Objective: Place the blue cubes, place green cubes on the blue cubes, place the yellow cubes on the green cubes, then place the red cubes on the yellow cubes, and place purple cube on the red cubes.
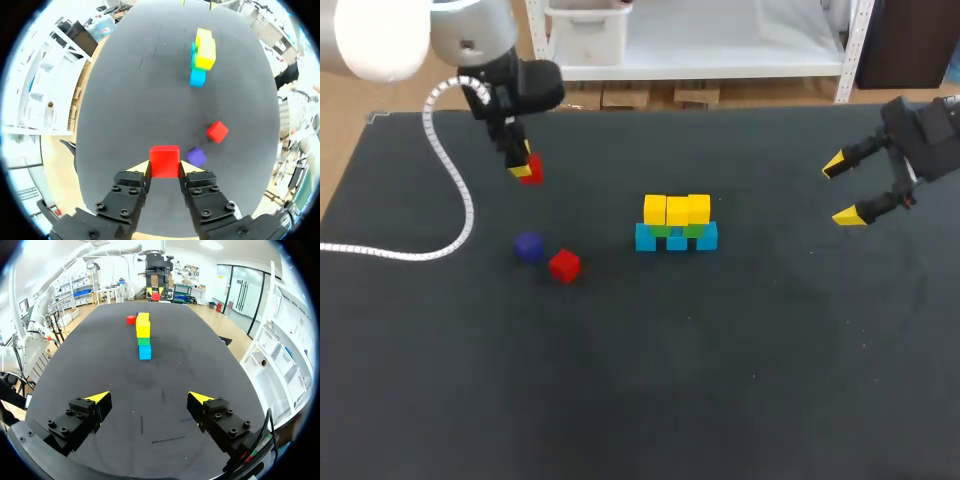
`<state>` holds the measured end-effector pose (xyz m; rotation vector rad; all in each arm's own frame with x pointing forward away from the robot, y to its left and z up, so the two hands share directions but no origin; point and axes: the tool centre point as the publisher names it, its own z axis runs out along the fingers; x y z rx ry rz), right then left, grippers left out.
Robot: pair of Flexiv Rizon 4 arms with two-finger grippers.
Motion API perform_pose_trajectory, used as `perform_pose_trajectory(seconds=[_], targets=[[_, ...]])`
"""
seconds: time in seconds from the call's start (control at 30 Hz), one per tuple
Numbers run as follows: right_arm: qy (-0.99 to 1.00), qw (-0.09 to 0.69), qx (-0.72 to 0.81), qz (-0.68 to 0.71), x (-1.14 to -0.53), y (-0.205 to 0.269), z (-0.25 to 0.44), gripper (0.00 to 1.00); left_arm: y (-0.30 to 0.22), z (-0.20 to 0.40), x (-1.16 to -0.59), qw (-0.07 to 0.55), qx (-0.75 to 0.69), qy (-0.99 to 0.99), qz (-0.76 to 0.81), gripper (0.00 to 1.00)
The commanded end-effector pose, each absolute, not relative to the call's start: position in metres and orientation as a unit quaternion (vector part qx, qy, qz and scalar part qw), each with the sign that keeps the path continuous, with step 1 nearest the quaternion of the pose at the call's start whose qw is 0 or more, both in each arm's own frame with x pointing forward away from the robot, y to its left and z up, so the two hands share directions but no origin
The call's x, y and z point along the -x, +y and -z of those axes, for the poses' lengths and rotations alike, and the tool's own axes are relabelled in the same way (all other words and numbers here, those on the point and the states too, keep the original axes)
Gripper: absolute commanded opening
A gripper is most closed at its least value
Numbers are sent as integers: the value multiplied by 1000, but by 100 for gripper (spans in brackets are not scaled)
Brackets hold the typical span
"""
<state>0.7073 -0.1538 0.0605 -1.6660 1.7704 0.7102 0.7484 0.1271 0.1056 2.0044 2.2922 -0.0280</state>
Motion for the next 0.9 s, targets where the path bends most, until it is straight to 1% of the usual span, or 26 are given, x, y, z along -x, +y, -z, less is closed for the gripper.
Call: perform_pose_trajectory(seconds=[0.03, 0.4, 0.63, 0.9], targets=[[666, 301, 628, -268, -708, -154, -60, 100, 111, -127, -728, 52, -656, 753, -3, 0], [666, 301, 628, -268, -708, -154, -60, 100, 43, -155, -703, 61, -659, 750, 8, 0], [666, 301, 628, -268, -708, -154, -60, 100, 1, -160, -686, 54, -682, 730, 2, 0], [666, 301, 628, -268, -708, -154, -60, 100, -30, -159, -682, 63, -687, 724, 5, 0]])
